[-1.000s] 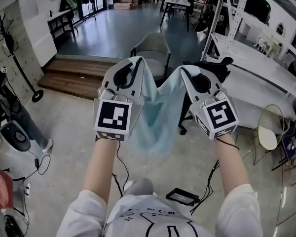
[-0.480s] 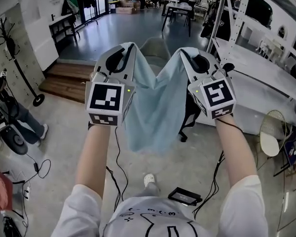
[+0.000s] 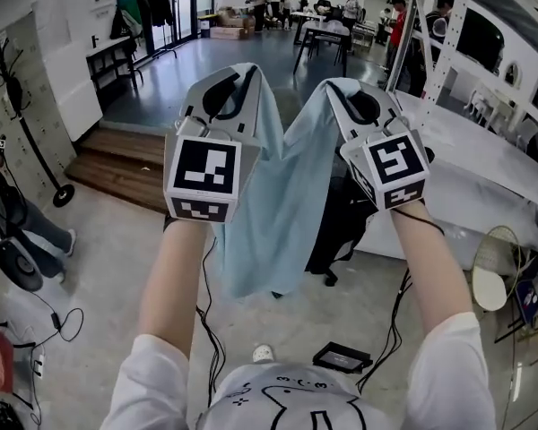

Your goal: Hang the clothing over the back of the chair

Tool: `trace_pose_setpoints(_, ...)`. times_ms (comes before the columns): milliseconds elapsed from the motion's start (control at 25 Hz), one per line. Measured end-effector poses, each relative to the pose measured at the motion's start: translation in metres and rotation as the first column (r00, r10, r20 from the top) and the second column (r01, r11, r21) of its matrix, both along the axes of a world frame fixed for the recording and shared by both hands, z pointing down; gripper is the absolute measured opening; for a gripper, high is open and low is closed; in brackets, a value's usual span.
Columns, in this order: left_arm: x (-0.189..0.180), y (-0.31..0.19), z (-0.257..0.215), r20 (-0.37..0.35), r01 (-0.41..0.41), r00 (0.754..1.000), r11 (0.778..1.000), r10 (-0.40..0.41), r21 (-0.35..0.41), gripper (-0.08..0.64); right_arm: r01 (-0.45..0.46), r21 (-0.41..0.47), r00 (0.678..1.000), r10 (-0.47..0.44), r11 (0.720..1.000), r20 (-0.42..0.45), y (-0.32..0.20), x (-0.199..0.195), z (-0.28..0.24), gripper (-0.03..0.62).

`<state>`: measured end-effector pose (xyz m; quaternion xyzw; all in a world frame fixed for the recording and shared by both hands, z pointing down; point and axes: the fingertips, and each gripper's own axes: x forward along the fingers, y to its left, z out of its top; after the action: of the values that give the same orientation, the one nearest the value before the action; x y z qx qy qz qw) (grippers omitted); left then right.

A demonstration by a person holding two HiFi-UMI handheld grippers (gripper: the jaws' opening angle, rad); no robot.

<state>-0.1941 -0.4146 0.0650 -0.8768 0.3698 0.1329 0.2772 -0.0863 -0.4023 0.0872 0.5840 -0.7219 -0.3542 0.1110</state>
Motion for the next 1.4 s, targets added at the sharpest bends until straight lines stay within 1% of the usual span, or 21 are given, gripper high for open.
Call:
trace_pose_setpoints(120,0.015,-0.026,-0.006,-0.019,0.010,1.000,1.000,-0.010,0.017,0.031,-0.008,0.021,1.000,0.008,1.000,-0.020,-0.028,0.009,-0.007,0.031)
trace_pose_setpoints(200,0.018,-0.046,-0.015,-0.032,0.016,0.999,1.000,-0.015,0.022,0.031,-0.012,0.035,0.999,0.013,0.999,-0.044,-0.047,0.011,-0.016,0.031)
trace_pose_setpoints(320,0.024,-0.073,-0.025,-0.029,0.027,0.999,0.999,-0.026,0.040,0.031,-0.018,0.059,0.995,0.024,0.998,-0.100,-0.071,0.012,-0.025,0.031)
trace_pose_setpoints(520,0.045,-0.108,-0.049,-0.026,0.045,0.999,0.996,-0.043,0.071,0.031,-0.042,0.102,0.982,0.060,0.994,-0.179,-0.106,0.032,-0.040,0.031)
trace_pose_setpoints(680,0.071,-0.137,-0.064,0.000,0.047,0.999,0.994,-0.047,0.096,0.031,-0.057,0.117,0.972,0.082,0.991,-0.222,-0.136,0.053,-0.050,0.031)
trace_pose_setpoints(840,0.103,-0.158,-0.066,0.042,0.041,0.998,0.993,-0.045,0.107,0.031,-0.090,0.113,0.960,0.116,0.990,-0.256,-0.161,0.079,-0.050,0.031)
trace_pose_setpoints(1080,0.147,-0.179,-0.059,0.078,0.041,0.996,0.996,-0.047,0.079,0.031,-0.107,0.090,0.958,0.126,0.990,-0.256,-0.182,0.118,-0.041,0.031)
trace_pose_setpoints(1200,0.166,-0.185,-0.052,0.091,0.054,0.994,0.997,-0.060,0.060,0.031,-0.096,0.083,0.963,0.114,0.992,-0.245,-0.184,0.136,-0.038,0.031)
trace_pose_setpoints(1280,0.178,-0.187,-0.048,0.088,0.058,0.994,0.998,-0.061,0.033,0.031,-0.082,0.073,0.965,0.097,0.994,-0.243,-0.185,0.148,-0.035,0.031)
trace_pose_setpoints(1400,0.191,-0.189,-0.045,0.060,0.057,0.997,0.998,-0.056,-0.015,0.031,-0.072,0.076,0.950,0.091,0.995,-0.297,-0.187,0.164,-0.031,0.031)
